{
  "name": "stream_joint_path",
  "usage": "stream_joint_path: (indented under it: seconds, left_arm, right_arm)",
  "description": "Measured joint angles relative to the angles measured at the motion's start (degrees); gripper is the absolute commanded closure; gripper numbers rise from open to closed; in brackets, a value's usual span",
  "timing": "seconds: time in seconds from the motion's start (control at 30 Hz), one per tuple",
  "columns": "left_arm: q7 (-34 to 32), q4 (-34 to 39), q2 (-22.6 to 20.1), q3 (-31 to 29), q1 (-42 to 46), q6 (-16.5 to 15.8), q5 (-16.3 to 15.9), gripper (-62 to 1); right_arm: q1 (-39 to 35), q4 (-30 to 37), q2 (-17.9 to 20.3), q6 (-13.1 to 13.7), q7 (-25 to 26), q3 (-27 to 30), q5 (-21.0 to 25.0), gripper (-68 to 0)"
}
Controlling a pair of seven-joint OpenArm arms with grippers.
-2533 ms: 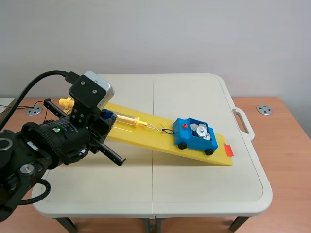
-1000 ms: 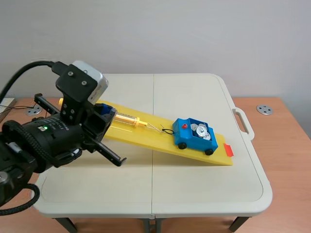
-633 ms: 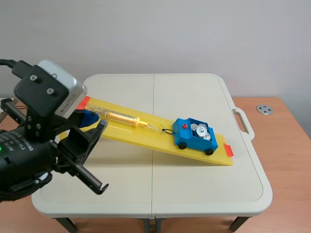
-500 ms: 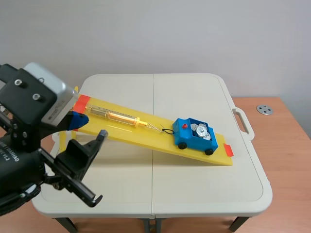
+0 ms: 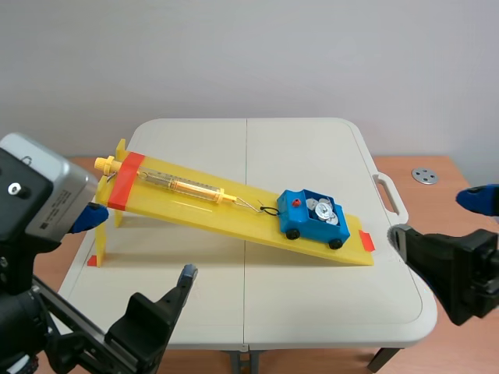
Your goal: Place the four metal weights on the blue cart on the ramp.
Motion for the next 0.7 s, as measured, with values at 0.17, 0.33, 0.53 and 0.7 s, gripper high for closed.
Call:
stream_joint_path:
  seconds: [0.17, 0.33, 0.53, 0.7]
  left_arm:
    - [-0.07, 0.00, 0.00, 0.00, -0.02, 1.09, -0.46, -62.3]
    - [-0.07, 0.00, 0.00, 0.00, -0.33, 1.60, -3.85, -62.3]
    - [0.00, 0.00, 0.00, 0.00, -1.46, 1.62, -4.94, -62.3]
    - [0.02, 0.00, 0.00, 0.00, -1.60, 1.60, -4.96, -62.3]
  right_arm:
    - [0.24, 0.00, 0.00, -0.15, -0.04, -3.34, -1.64, -66.1]
    - [0.24, 0.00, -0.07, -0.17, 0.02, -5.31, -4.24, -66.1]
    - [0.24, 0.00, -0.68, -0.42, 0.02, -6.43, -6.51, -66.1]
    - [0.24, 0.00, -0.68, -0.48, 0.02, -6.58, -6.73, -66.1]
